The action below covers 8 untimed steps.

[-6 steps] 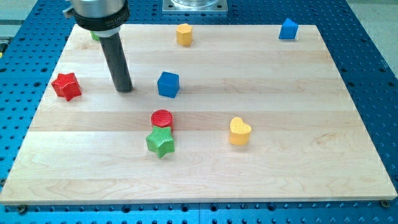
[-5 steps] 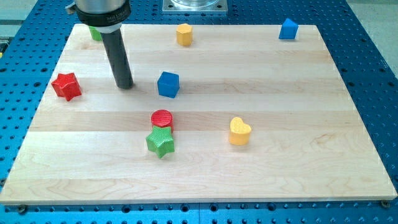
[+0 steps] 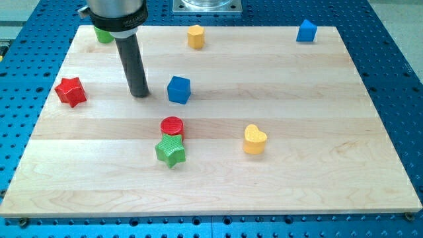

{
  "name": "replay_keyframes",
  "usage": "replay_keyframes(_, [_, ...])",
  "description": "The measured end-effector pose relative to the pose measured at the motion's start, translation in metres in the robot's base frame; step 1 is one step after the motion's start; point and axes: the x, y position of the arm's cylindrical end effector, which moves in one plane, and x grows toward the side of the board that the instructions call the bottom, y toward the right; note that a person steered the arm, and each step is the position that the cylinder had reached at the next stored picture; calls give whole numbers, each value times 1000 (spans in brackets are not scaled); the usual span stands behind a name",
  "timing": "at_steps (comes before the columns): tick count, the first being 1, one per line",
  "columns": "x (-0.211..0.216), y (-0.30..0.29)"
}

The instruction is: Push the cube to the center right

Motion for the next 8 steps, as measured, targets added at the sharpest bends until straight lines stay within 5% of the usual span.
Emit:
replay_keyframes(1, [0, 50])
replay_keyframes(3, [21, 262])
replay_keyframes(4, [40, 228])
replay_keyframes(5, [64, 291])
replay_keyframes(8, [56, 352])
